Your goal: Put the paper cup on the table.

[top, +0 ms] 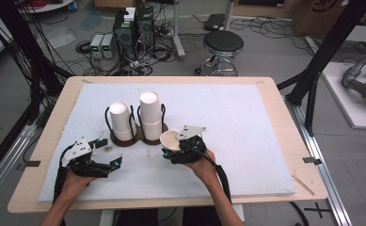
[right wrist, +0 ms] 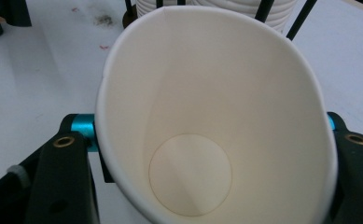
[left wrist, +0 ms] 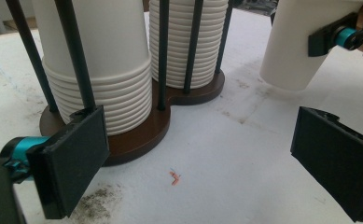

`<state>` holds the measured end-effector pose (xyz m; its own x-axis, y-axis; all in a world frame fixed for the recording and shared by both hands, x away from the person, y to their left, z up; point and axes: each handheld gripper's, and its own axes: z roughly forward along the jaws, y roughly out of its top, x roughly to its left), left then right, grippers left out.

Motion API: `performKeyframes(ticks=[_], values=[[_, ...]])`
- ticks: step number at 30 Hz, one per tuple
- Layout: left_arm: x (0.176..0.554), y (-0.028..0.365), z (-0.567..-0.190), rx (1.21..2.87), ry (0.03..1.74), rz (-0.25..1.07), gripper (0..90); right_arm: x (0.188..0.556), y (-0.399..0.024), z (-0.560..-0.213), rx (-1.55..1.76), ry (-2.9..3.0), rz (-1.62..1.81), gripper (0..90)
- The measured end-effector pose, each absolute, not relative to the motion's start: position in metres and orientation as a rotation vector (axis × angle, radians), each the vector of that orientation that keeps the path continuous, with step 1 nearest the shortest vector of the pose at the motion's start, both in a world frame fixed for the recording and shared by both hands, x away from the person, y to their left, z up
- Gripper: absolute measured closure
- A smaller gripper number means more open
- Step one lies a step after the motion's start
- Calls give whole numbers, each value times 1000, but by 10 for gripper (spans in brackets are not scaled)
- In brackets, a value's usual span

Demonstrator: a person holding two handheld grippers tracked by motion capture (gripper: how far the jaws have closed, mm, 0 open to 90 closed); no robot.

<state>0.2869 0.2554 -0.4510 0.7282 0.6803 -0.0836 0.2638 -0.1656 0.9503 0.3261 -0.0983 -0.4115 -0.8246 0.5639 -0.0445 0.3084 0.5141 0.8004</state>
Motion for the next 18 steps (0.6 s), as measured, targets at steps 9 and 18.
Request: performKeyframes(ticks=[9, 18], values=[[286, 255, -451, 1747, 745, 437, 42, 326, -93, -419, 726, 2482, 1189, 332], [286, 254, -451, 1742, 746, 436, 42, 326, -95, -426, 739, 2476, 1192, 322]])
